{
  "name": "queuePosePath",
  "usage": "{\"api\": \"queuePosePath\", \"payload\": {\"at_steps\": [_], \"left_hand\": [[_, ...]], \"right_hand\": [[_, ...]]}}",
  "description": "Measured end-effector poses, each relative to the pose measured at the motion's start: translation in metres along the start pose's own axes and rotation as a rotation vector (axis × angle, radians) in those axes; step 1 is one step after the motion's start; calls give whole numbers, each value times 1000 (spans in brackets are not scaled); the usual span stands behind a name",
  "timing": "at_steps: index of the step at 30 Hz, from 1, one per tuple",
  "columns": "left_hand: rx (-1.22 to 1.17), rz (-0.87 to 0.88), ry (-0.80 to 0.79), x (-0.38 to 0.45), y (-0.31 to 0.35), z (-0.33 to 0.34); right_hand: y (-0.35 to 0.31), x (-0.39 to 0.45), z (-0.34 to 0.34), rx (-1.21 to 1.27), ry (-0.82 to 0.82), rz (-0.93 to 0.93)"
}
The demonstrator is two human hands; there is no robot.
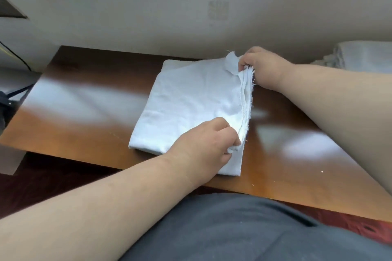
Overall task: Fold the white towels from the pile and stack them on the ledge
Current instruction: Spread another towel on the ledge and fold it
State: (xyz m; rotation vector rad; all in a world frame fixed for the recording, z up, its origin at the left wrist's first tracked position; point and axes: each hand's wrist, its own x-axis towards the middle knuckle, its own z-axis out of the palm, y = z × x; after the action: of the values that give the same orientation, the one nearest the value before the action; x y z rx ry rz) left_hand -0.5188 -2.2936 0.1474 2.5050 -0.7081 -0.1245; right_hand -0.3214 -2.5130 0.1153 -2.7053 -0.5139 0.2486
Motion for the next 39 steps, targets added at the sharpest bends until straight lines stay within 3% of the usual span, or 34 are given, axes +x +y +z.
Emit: {"api": "queuePosePath", "payload": {"at_steps": [5, 10, 12, 14, 16, 20, 27, 31, 33, 34, 36, 39], "left_hand": [[102, -58, -387, 26, -11, 46], [44, -21, -718, 21, -14, 76], [55, 1, -880, 12, -13, 81], [40, -11, -946, 4, -16, 81], [-7, -63, -910, 1, -24, 74], [-10, -229, -823, -8, -50, 53], [75, -368, -805, -32, -92, 30], [155, -398, -736, -28, -115, 22], [183, -397, -693, -21, -131, 14], [203, -389, -669, -17, -140, 10], [245, -380, -602, -8, -158, 0], [261, -420, -504, 4, -185, -13]], "right_hand": [[32, -15, 41, -105, -88, 13], [47, -22, 67, -217, -184, 28], [47, -24, 70, -265, -263, 71], [42, -23, 69, -276, -355, 177], [35, -21, 66, -189, -339, 330], [15, -15, 71, -25, -99, 501], [-4, 7, 85, 55, -82, 715], [8, 14, 81, 40, -91, 987], [8, 19, 77, 25, -17, 1101], [4, 23, 75, 35, 65, 1095], [-14, 38, 72, 24, 172, 872], [-72, 77, 75, 10, 66, 398]]}}
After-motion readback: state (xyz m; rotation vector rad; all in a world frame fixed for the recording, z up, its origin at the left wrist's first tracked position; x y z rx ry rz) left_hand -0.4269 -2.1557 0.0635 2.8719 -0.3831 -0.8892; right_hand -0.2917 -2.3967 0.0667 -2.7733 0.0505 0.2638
